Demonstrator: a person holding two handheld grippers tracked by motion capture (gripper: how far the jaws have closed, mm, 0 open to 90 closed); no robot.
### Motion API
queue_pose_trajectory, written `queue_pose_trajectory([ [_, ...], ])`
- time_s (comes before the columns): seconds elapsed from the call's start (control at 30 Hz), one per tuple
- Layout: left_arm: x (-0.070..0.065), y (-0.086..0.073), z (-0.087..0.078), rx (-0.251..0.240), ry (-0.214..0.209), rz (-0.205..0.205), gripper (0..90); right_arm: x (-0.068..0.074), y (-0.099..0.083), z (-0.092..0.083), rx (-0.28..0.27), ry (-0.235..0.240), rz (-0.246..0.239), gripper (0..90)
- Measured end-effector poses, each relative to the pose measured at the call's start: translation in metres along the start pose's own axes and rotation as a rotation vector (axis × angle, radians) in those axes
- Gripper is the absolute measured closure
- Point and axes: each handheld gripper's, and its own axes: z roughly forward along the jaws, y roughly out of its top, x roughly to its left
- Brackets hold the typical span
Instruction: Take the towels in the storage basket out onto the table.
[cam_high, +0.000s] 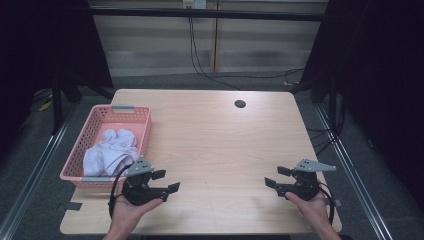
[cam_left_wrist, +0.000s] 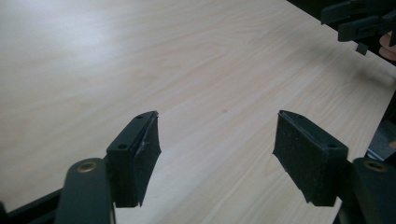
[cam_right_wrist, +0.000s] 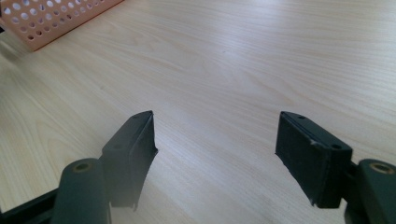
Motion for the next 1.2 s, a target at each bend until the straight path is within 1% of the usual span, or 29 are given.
queue_pose_trajectory([
  [0.03, 0.01, 0.005, -0.01, -0.003, 0.025, -0.016, 26.0, 0.0, -0.001, 0.001, 0.011, 0.002, 0.002, 28.1],
  [0.07, 0.01, 0.005, -0.01, -0.003, 0.025, -0.016, 25.7, 0.0, -0.001, 0.001, 0.012, 0.001, 0.003, 28.1],
  [0.13, 0.021, 0.008, -0.02, -0.008, 0.043, -0.021, 24.1, 0.0, -0.001, 0.003, 0.018, 0.003, 0.001, 27.9],
  [0.17, 0.034, 0.01, -0.03, -0.011, 0.068, -0.038, 23.6, 0.001, 0.0, 0.003, 0.021, 0.006, -0.004, 27.9],
  [0.2, 0.041, 0.01, -0.034, -0.015, 0.077, -0.045, 22.9, 0.001, 0.0, 0.004, 0.022, 0.007, -0.007, 27.9],
  [0.27, 0.054, 0.011, -0.041, -0.014, 0.107, -0.088, 21.4, 0.001, 0.0, 0.007, 0.033, 0.006, -0.014, 27.6],
  [0.3, 0.054, 0.011, -0.041, -0.014, 0.107, -0.088, 19.8, 0.001, 0.0, 0.007, 0.033, 0.006, -0.014, 27.6],
  [0.33, 0.062, 0.013, -0.048, -0.007, 0.128, -0.085, 20.2, 0.002, 0.0, 0.008, 0.037, 0.011, -0.017, 27.6],
  [0.37, 0.065, 0.013, -0.051, -0.011, 0.145, -0.081, 20.4, 0.002, 0.0, 0.008, 0.036, 0.011, -0.018, 27.5],
  [0.4, 0.065, 0.013, -0.051, -0.011, 0.145, -0.081, 20.4, 0.002, 0.001, 0.009, 0.036, 0.014, -0.019, 27.6],
  [0.47, 0.072, 0.014, -0.057, -0.016, 0.139, -0.1, 20.1, 0.002, 0.001, 0.009, 0.035, 0.014, -0.019, 27.4],
  [0.5, 0.076, 0.016, -0.062, -0.013, 0.15, -0.097, 20.0, 0.003, 0.001, 0.009, 0.036, 0.017, -0.021, 27.1],
  [0.53, 0.076, 0.016, -0.062, -0.013, 0.15, -0.097, 20.0, 0.003, 0.001, 0.009, 0.036, 0.017, -0.021, 27.1],
  [0.57, 0.081, 0.017, -0.067, -0.021, 0.151, -0.1, 19.9, 0.003, 0.001, 0.009, 0.034, 0.016, -0.024, 26.6],
  [0.6, 0.081, 0.017, -0.067, -0.021, 0.151, -0.1, 19.8, 0.003, 0.001, 0.009, 0.034, 0.016, -0.024, 26.6],
  [0.63, 0.085, 0.018, -0.069, -0.011, 0.166, -0.095, 19.6, 0.003, 0.001, 0.009, 0.035, 0.019, -0.02, 26.6],
  [0.77, 0.095, 0.02, -0.071, 0.005, 0.178, -0.1, 19.2, 0.002, 0.001, 0.009, 0.032, 0.02, -0.023, 26.6],
  [0.8, 0.098, 0.021, -0.071, 0.014, 0.179, -0.093, 18.5, 0.003, 0.002, 0.009, 0.025, 0.017, -0.025, 26.6],
  [0.83, 0.103, 0.023, -0.073, 0.027, 0.186, -0.095, 20.4, 0.004, 0.002, 0.01, 0.029, 0.018, -0.026, 25.1],
  [0.87, 0.103, 0.023, -0.073, 0.027, 0.186, -0.095, 21.3, 0.003, 0.002, 0.011, 0.03, 0.021, -0.029, 24.7],
  [0.9, 0.108, 0.026, -0.074, 0.047, 0.201, -0.089, 20.8, 0.004, 0.002, 0.011, 0.037, 0.022, -0.028, 24.7],
  [0.93, 0.108, 0.026, -0.074, 0.047, 0.201, -0.089, 20.8, 0.004, 0.002, 0.011, 0.037, 0.022, -0.028, 24.7],
  [0.97, 0.111, 0.027, -0.074, 0.05, 0.22, -0.092, 20.8, 0.004, 0.002, 0.012, 0.039, 0.021, -0.029, 24.7],
  [1.0, 0.113, 0.028, -0.075, 0.064, 0.226, -0.091, 20.8, 0.004, 0.002, 0.012, 0.039, 0.024, -0.028, 24.6],
  [1.03, 0.115, 0.029, -0.074, 0.065, 0.235, -0.092, 20.8, 0.003, 0.002, 0.012, 0.039, 0.027, -0.03, 24.3],
  [1.07, 0.121, 0.029, -0.072, 0.096, 0.266, -0.089, 21.4, 0.003, 0.002, 0.013, 0.047, 0.018, -0.025, 21.5],
  [1.1, 0.124, 0.027, -0.07, 0.102, 0.28, -0.097, 22.0, 0.003, 0.003, 0.013, 0.049, 0.024, -0.022, 21.8],
  [1.17, 0.13, 0.024, -0.067, 0.125, 0.283, -0.111, 22.0, 0.002, 0.003, 0.012, 0.043, 0.024, -0.024, 21.4],
  [1.2, 0.13, 0.024, -0.067, 0.125, 0.283, -0.111, 21.7, 0.002, 0.003, 0.012, 0.043, 0.024, -0.024, 21.4],
])
